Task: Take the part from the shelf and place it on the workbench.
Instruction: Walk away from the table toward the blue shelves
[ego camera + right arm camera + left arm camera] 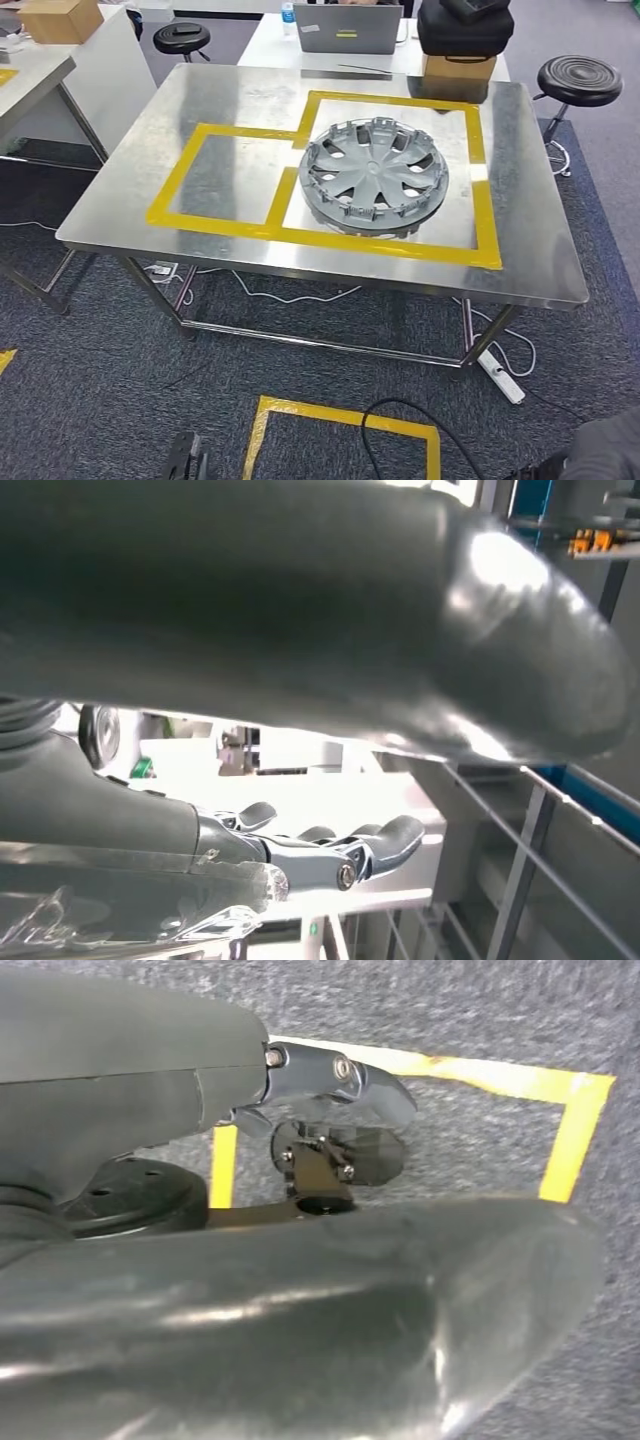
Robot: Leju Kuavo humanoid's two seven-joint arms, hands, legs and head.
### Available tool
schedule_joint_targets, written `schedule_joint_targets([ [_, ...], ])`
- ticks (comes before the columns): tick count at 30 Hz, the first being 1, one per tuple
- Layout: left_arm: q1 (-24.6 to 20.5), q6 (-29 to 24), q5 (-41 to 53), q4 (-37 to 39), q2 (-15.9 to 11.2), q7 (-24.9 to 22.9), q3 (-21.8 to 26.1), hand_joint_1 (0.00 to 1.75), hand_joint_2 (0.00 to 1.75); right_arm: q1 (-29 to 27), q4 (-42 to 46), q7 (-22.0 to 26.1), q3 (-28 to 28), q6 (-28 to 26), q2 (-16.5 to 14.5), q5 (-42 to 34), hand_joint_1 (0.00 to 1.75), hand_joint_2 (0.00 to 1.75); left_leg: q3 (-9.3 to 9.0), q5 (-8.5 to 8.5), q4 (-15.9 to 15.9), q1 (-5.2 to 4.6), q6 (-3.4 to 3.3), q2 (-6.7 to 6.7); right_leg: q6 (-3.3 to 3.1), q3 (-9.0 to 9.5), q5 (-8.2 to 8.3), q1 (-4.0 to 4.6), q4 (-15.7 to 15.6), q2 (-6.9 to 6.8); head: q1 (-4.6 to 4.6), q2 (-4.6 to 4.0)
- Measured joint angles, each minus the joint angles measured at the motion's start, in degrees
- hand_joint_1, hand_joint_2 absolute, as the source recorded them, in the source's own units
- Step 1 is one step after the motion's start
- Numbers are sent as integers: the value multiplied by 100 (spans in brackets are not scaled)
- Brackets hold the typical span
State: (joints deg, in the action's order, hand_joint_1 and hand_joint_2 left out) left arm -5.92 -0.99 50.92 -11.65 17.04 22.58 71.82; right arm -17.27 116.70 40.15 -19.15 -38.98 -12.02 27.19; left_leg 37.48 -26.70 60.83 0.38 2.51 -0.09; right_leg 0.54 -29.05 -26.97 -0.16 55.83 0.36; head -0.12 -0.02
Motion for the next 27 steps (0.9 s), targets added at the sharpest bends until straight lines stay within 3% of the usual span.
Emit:
schedule_joint_targets([
  [2, -2, -3, 2, 0, -4, 18, 0, 0, 175, -38, 18, 1, 63, 1, -17, -86, 0, 0, 197, -532, 767, 0, 29, 0, -21, -164, 142, 4, 10, -1, -10, 0],
  [3, -3, -12, 2, 0, -6, 30, 0, 0, 175, -55, 18, 0, 90, 1, -25, -149, 0, 0, 228, -622, 1042, -1, 34, 0, -17, -256, 209, 7, 17, -3, -10, 0],
  [4, -3, -24, -2, 0, -7, 44, 0, 0, 175, -70, 21, -1, 114, 1, -32, -205, 0, 0, 174, -584, 1150, -1, 33, 0, -7, -347, 273, 8, 26, -4, -12, 0],
  [5, -4, -38, -14, 0, -7, 60, 0, 0, 175, -81, 29, -1, 131, 1, -38, -247, 0, 0, 19, -451, 1049, 0, 26, 0, 7, -433, 332, 9, 36, -5, -10, 0],
  [7, -18, -55, -44, 0, -5, 102, 0, 0, 175, -97, 56, 0, 146, 1, -44, -291, 0, 0, -555, -207, 371, -2, -3, 0, 44, -578, 445, 14, 58, -2, -13, 0],
  [9, -51, -58, -67, 0, 2, 144, 0, 0, 175, -107, 90, 2, 147, 1, -46, -326, 0, 0, -1086, -221, -391, -10, -61, -4, 92, -676, 547, 34, 93, -4, -10, 1],
  [10, -66, -58, -75, 0, 8, 157, 0, 0, 175, -111, 102, 3, 147, 1, -46, -342, 0, 0, -1200, -264, -589, -21, -99, -8, 121, -705, 599, 41, 100, -8, -9, 1],
  [12, -67, -58, -89, 0, 21, 165, 1, 0, 175, -118, 112, 5, 148, 1, -46, -354, 0, 0, -1162, -240, -668, -32, -198, 0, 184, -746, 684, 29, 98, -12, -8, 0],
  [13, -58, -58, -93, 0, 27, 166, 2, 0, 175, -121, 115, 5, 150, 1, -46, -360, 0, 0, -1119, -190, -664, -33, -247, 11, 216, -784, 627, 17, 135, -12, -6, 0],
  [14, -50, -58, -97, 0, 32, 169, 3, 0, 175, -124, 118, 5, 152, 1, -46, -376, 0, 0, -1065, -130, -666, -28, -292, 22, 247, -844, 457, 9, 277, -10, 1, 0],
  [17, -52, -54, -88, 0, 36, 190, 4, 0, 44, -126, 120, 4, 161, 1, -46, -460, 0, 0, -842, 61, -665, -25, -349, 32, 311, -1125, -370, 0, 1308, -12, 38, 0],
  [18, -51, -50, -79, 0, 35, 198, 4, 0, 0, -126, 120, 3, 166, 1, -46, -484, 0, 0, -764, 115, -663, -26, -348, 32, 321, -1183, -506, 0, 1638, -12, 45, 0],
  [19, -49, -44, -68, 0, 34, 207, 4, 0, 0, -126, 120, 2, 172, 1, -46, -499, 0, 0, -694, 162, -662, -27, -344, 32, 325, -1192, -531, 0, 1844, -12, 46, 0],
  [21, -46, -24, -52, 0, 34, 220, 4, 0, 0, -126, 120, 1, 180, 1, -46, -513, 0, 0, -578, 246, -659, -27, -327, 32, 318, -1006, -293, 0, 1805, -12, 46, 0],
  [23, -46, 2, -40, 0, 35, 225, 4, 0, 0, -125, 120, 1, 182, 1, -46, -512, 0, 0, -481, 336, -653, -28, -295, 30, 292, -477, -25, 0, 1169, -14, 47, 0],
  [25, -47, 19, -21, 0, 35, 233, 4, 0, 0, -126, 122, 1, 182, 1, -46, -549, 0, 0, -414, 415, -629, -44, -245, 21, 249, 140, -77, 8, 299, -13, 43, 0],
  [27, -46, 44, 1, 0, 33, 240, 4, 0, 0, -126, 125, 2, 182, 1, -46, -600, 0, 0, -384, 479, -613, -53, -183, 18, 189, 351, -220, 29, -97, -6, 38, 0],
])
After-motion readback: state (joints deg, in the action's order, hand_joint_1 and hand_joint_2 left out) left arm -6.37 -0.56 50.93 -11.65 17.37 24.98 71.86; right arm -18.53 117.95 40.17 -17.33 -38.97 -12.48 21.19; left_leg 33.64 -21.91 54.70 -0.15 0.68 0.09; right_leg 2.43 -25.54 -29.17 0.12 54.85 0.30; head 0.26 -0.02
